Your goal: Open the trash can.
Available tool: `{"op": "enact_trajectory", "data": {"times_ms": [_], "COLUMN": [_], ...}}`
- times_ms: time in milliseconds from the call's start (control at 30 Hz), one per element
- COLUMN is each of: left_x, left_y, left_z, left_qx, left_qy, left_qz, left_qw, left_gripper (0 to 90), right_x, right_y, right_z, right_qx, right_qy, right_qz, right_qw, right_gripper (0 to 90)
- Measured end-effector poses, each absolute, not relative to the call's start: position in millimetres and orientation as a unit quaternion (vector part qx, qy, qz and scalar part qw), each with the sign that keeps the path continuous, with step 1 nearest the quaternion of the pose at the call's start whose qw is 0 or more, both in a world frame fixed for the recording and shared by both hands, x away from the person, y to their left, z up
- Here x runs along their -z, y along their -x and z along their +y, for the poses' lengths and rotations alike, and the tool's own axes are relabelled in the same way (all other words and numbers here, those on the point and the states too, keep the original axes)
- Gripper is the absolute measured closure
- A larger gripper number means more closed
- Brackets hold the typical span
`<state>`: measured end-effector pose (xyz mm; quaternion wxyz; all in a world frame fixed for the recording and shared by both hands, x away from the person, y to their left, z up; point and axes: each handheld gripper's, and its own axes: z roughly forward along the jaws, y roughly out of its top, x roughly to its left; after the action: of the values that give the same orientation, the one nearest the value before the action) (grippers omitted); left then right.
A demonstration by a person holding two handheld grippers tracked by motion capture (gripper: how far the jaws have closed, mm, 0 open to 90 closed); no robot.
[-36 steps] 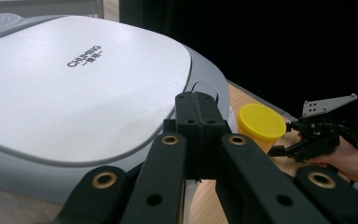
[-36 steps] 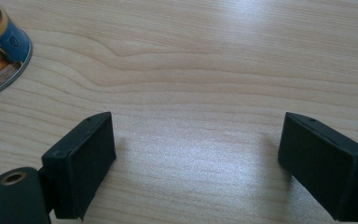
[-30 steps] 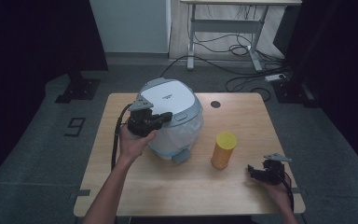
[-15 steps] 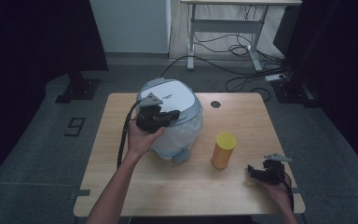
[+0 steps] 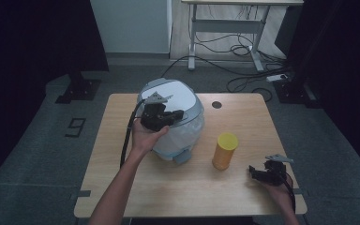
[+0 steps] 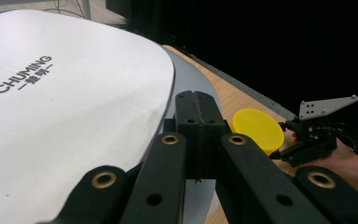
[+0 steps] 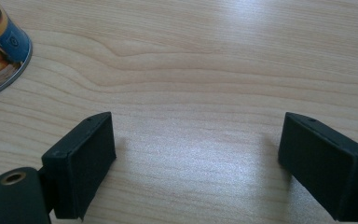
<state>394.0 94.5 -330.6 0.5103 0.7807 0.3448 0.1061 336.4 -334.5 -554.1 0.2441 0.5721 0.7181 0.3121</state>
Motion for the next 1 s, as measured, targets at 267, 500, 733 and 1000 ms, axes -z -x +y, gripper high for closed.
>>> {"op": "enact_trajectory", "data": {"times_ms": [267,500,733,1000], "left_x": [331.4,332.6,331.2,330.6], "left_y": [-393.7,-393.8,-387.8,-371.1], "left_z": [92.5,92.6,95.5,110.3], "left_qx": [-0.103,-0.095,-0.115,-0.144], "left_qy": [-0.782,-0.779,-0.769,-0.758], "left_qz": [0.344,0.344,0.34,0.361], "left_qw": [0.51,0.516,0.53,0.525], "left_gripper": [90.0,90.0,79.6,35.8], "right_x": [554.1,554.1,554.0,554.0], "right_y": [-336.4,-336.4,-336.3,-336.3], "right_z": [-334.5,-334.6,-335.1,-335.8], "right_qx": [-0.312,-0.312,-0.313,-0.313], "right_qy": [-0.572,-0.572,-0.57,-0.569], "right_qz": [0.718,0.718,0.719,0.721], "right_qw": [0.244,0.244,0.244,0.243], "right_gripper": [10.2,10.2,10.4,10.5]}}
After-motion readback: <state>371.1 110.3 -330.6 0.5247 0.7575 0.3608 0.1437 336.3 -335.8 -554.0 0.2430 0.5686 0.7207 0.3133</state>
